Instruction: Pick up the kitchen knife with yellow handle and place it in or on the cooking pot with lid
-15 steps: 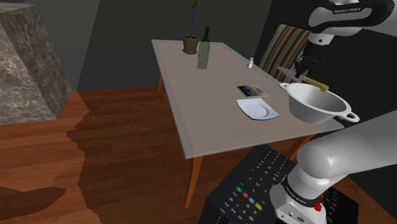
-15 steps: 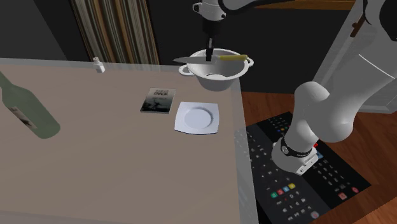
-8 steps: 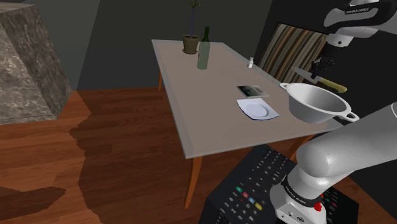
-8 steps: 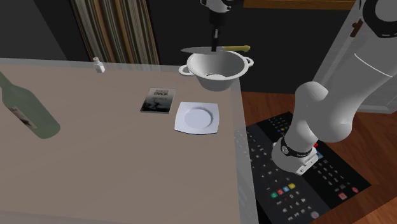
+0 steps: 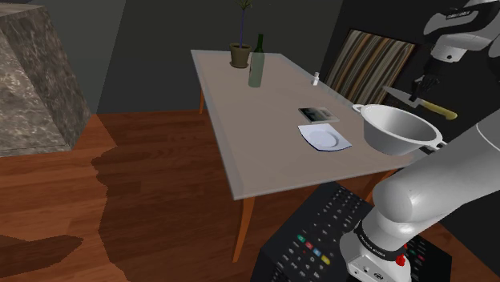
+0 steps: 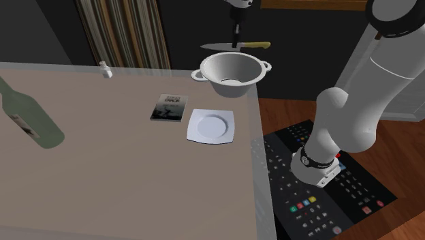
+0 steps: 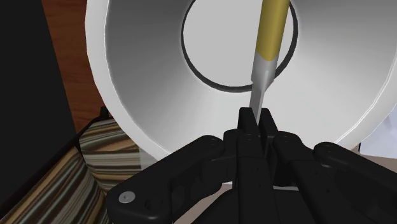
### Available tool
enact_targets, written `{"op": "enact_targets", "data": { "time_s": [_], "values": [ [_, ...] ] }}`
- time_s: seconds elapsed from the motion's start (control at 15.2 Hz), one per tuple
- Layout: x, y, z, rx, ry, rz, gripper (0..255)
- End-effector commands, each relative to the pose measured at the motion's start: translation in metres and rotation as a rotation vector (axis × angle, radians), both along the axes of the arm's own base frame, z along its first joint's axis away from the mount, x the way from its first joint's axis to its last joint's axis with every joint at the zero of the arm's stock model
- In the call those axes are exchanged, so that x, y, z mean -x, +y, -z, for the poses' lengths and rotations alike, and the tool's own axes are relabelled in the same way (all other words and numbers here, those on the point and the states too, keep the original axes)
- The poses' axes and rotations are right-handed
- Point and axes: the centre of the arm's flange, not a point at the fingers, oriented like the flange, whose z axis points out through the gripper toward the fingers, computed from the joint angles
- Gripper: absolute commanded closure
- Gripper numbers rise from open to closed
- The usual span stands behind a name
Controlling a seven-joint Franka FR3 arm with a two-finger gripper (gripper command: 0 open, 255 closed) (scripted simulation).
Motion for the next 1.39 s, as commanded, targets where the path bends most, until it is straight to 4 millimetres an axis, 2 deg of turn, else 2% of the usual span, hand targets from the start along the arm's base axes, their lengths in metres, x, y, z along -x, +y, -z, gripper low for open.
{"op": "enact_targets", "data": {
  "time_s": [0.0, 0.86, 1.32],
  "values": [
    [0.001, -0.002, 0.009, 0.001, 0.0, -0.001, 255],
    [0.001, -0.002, 0.078, 0.001, 0.0, -0.001, 255],
    [0.001, -0.002, 0.081, 0.001, 0.0, -0.001, 255]
  ]
}}
